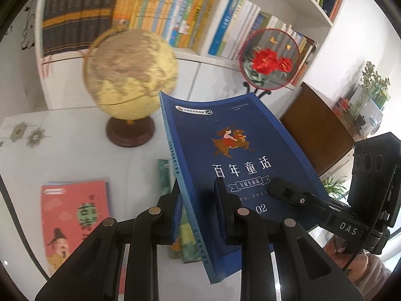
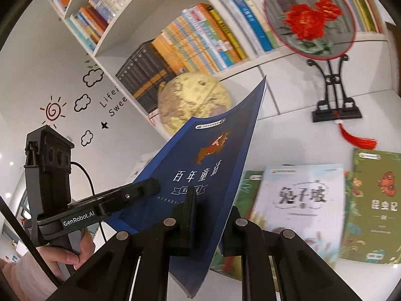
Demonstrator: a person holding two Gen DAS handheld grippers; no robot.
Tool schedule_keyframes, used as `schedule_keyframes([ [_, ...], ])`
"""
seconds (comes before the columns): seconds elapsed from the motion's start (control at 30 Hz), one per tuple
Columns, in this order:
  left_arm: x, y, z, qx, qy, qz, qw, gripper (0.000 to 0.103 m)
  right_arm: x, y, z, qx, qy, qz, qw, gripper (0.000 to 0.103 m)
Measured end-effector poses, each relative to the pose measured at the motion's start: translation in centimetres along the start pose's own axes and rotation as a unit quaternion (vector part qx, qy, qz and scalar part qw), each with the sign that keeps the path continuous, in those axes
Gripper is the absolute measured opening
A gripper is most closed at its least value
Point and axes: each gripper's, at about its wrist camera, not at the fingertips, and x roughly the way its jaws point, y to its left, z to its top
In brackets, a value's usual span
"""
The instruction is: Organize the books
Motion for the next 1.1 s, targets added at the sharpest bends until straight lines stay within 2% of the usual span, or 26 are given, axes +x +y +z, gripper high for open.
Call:
schedule_keyframes([
  [0.67, -7.0, 13.4, -2.9, -0.058, -0.033, 0.043, 0.9969, 0.020, 9.7, 12.1, -2.3, -0.044, 0.035, 0.037, 0.998, 0.014],
  [0.9, -7.8, 16.5, -4.3, -0.074, -0.026, 0.052, 0.9956, 0.020, 12.5, 14.5, -3.8, -0.047, 0.057, 0.047, 0.996, 0.015],
  [1.1, -7.2, 18.0, -6.3, -0.079, -0.009, 0.062, 0.9949, 0.020, 14.4, 15.0, -5.6, -0.038, 0.074, 0.048, 0.995, 0.015],
])
